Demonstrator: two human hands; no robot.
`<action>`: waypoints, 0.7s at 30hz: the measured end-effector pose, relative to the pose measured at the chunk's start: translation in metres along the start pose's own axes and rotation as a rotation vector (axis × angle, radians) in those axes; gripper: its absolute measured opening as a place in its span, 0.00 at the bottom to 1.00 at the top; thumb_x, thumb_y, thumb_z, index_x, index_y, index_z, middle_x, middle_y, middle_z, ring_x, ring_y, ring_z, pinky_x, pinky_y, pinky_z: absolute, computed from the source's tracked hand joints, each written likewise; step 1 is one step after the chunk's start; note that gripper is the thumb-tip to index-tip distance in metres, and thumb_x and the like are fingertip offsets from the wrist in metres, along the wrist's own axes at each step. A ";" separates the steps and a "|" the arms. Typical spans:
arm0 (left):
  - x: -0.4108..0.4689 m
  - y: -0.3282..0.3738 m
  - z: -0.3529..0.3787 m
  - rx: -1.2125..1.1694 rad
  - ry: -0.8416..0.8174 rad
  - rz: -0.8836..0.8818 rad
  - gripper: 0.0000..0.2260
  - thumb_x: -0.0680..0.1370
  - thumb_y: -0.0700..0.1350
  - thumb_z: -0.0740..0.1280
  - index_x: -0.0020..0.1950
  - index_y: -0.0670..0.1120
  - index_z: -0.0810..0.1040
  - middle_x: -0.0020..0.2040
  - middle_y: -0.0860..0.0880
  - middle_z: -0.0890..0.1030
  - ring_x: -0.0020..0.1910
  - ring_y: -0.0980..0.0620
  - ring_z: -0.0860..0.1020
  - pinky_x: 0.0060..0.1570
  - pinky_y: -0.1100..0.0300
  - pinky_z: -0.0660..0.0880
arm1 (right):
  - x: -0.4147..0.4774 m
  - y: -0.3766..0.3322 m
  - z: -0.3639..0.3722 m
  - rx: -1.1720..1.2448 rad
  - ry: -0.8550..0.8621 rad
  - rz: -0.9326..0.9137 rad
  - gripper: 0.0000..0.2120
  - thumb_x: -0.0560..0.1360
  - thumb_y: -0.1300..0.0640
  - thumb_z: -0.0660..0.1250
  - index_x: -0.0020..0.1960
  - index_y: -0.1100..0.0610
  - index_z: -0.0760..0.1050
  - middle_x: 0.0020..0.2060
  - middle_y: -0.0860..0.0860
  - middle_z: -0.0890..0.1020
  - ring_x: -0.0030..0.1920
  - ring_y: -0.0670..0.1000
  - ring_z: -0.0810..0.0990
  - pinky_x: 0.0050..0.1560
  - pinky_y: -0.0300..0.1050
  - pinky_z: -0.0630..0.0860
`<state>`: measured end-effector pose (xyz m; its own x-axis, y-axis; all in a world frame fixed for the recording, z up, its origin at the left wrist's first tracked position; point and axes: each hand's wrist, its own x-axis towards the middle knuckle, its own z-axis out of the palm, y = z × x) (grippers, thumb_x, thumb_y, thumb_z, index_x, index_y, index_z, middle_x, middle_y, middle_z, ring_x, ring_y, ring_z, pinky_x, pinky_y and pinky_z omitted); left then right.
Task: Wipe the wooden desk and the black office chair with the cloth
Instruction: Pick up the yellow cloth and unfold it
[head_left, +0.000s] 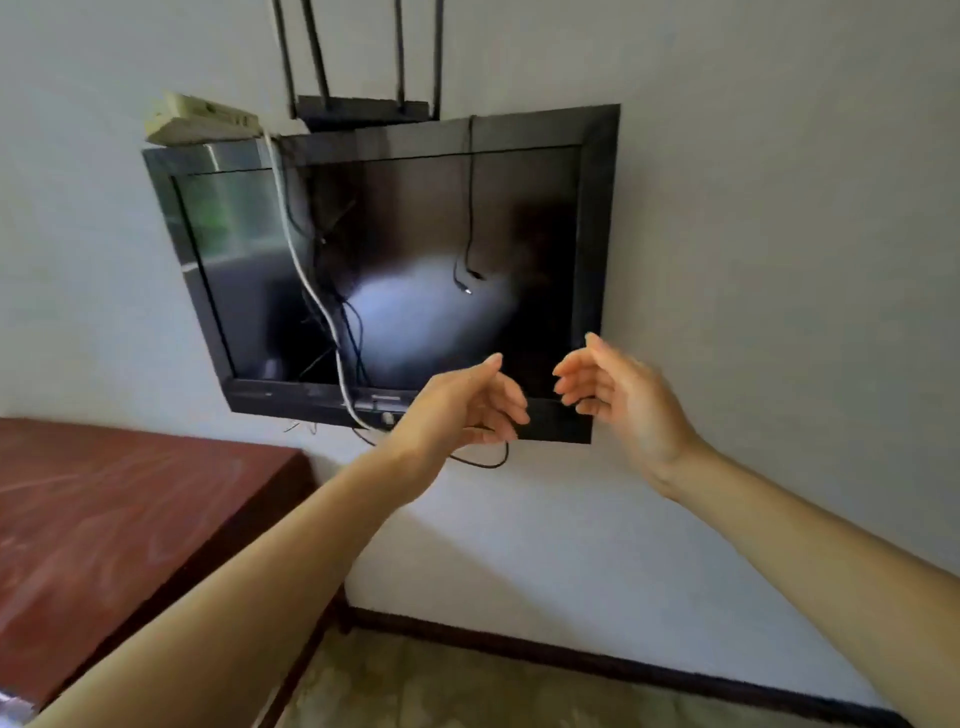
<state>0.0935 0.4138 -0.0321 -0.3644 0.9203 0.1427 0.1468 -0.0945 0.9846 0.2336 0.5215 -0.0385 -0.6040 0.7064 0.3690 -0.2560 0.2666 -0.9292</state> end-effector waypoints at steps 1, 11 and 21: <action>0.019 0.002 0.017 0.019 -0.036 0.008 0.22 0.82 0.52 0.55 0.35 0.46 0.80 0.36 0.47 0.82 0.34 0.53 0.78 0.45 0.58 0.74 | 0.007 0.001 -0.020 -0.024 0.034 -0.010 0.18 0.80 0.49 0.57 0.37 0.52 0.80 0.33 0.48 0.82 0.38 0.47 0.79 0.44 0.43 0.72; 0.196 0.012 0.224 -0.111 -0.481 0.068 0.18 0.82 0.50 0.55 0.40 0.43 0.77 0.35 0.47 0.81 0.32 0.52 0.77 0.40 0.61 0.76 | 0.029 -0.014 -0.246 -0.170 0.408 -0.058 0.16 0.80 0.54 0.56 0.40 0.58 0.78 0.31 0.50 0.80 0.32 0.46 0.77 0.38 0.40 0.69; 0.245 -0.003 0.452 -0.224 -0.886 0.002 0.19 0.81 0.50 0.56 0.36 0.45 0.78 0.33 0.46 0.81 0.30 0.53 0.77 0.36 0.62 0.76 | -0.057 -0.028 -0.427 -0.302 0.832 -0.016 0.16 0.80 0.54 0.57 0.41 0.59 0.78 0.31 0.50 0.80 0.33 0.46 0.77 0.39 0.39 0.70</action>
<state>0.4195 0.8113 -0.0459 0.4889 0.8659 0.1061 -0.0688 -0.0829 0.9942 0.5976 0.7536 -0.0422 0.1731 0.9179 0.3572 0.0214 0.3591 -0.9331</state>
